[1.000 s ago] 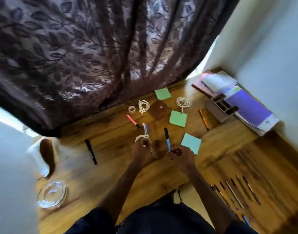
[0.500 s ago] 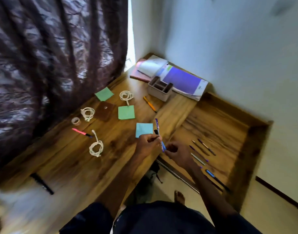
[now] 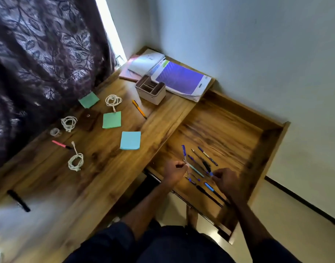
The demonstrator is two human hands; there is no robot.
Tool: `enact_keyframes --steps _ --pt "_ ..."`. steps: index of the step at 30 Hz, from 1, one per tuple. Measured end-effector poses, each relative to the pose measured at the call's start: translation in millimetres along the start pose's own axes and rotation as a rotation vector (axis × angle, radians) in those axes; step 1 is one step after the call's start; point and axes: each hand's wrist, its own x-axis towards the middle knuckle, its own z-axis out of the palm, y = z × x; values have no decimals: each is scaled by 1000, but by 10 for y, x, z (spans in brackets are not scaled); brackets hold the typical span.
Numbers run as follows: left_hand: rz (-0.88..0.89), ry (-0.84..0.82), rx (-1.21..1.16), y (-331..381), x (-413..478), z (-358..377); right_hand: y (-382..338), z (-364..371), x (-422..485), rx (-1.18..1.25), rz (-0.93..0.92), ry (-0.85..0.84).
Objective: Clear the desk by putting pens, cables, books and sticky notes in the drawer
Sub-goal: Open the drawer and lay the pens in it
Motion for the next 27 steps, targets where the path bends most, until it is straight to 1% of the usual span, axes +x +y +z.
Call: enact_keyframes --steps 4,7,12,20,27 --pt "-91 -40 -31 -32 -52 308 536 64 68 -143 32 -119" --pt "-135 -52 -15 -104 -71 499 736 160 82 -201 53 -167" --pt "-163 -51 -15 -115 -97 677 798 226 130 -193 110 -192" --pt "-172 -69 -12 -92 -91 738 866 291 222 -179 87 -253" --pt "-158 -52 5 -169 -108 752 836 293 201 -159 100 -241"
